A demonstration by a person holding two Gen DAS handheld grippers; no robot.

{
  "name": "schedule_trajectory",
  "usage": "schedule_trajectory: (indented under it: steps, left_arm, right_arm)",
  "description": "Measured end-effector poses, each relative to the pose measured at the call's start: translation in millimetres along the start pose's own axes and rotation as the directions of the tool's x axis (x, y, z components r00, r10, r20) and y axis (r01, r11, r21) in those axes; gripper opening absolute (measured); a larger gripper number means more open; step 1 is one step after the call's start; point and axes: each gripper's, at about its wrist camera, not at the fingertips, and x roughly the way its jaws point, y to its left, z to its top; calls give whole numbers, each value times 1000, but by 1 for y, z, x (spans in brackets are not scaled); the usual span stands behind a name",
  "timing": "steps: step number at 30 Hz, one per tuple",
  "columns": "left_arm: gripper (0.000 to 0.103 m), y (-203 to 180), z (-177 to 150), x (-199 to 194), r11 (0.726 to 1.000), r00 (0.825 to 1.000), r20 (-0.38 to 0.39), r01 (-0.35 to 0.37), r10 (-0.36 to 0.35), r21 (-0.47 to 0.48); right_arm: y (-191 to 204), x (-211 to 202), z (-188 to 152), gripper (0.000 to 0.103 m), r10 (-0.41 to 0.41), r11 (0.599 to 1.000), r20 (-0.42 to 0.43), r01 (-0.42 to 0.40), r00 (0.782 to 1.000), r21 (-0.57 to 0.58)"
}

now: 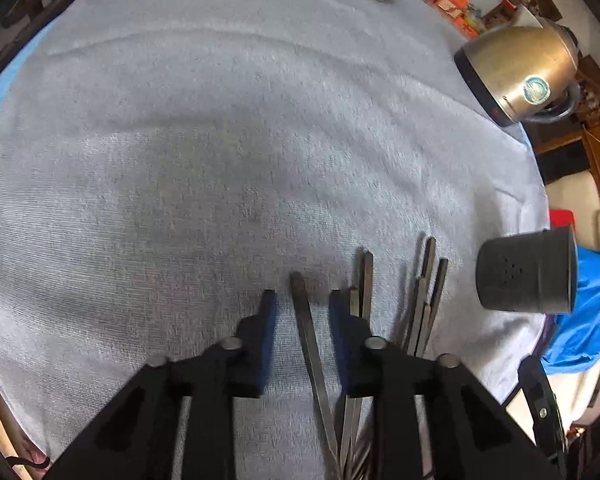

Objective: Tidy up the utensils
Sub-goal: 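Lift the chopstick with the left tool and drop it into the grey holder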

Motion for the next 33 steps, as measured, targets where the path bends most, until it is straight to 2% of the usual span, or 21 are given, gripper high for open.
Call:
schedule_trajectory:
  steps: [1,7,12,15,19,24,30,33]
  left_arm:
    - [9,-2,1,2,1000,1000,-9,2,-2,5]
    - [6,-13,3,0,1000,1000,16,-6,5,24]
    - [6,-27,-12,-46,996,992,122,2,-14,91]
    - [6,-40,-25,-85,989,979,199,9,-39,148]
    - [6,-49,-42,-137,977,948,309,12,-80,215]
    - [6,-69,-61,-186,959,904,406,12,-132,284]
    - [5,-97,-65,-228,939,839,505,19,-202,344]
    - [5,-115,-57,-247,933,800,553,23,-232,358]
  right_arm:
    - [-1,-1,0,8,4,1000,3,-4,1000,1]
    - [-3,-19,3,8,28,1000,41,-28,999,-2]
    - [1,-47,6,8,47,999,108,-45,993,-20]
    - [6,-72,9,8,59,998,172,-54,983,-36]
    - [14,-107,13,8,57,998,278,-44,959,-55]
    - [18,-132,20,8,54,998,367,-41,929,-41]
    - [15,-158,39,8,35,999,465,-34,885,-10]
    - [13,-176,54,8,6,1000,526,-9,850,3]
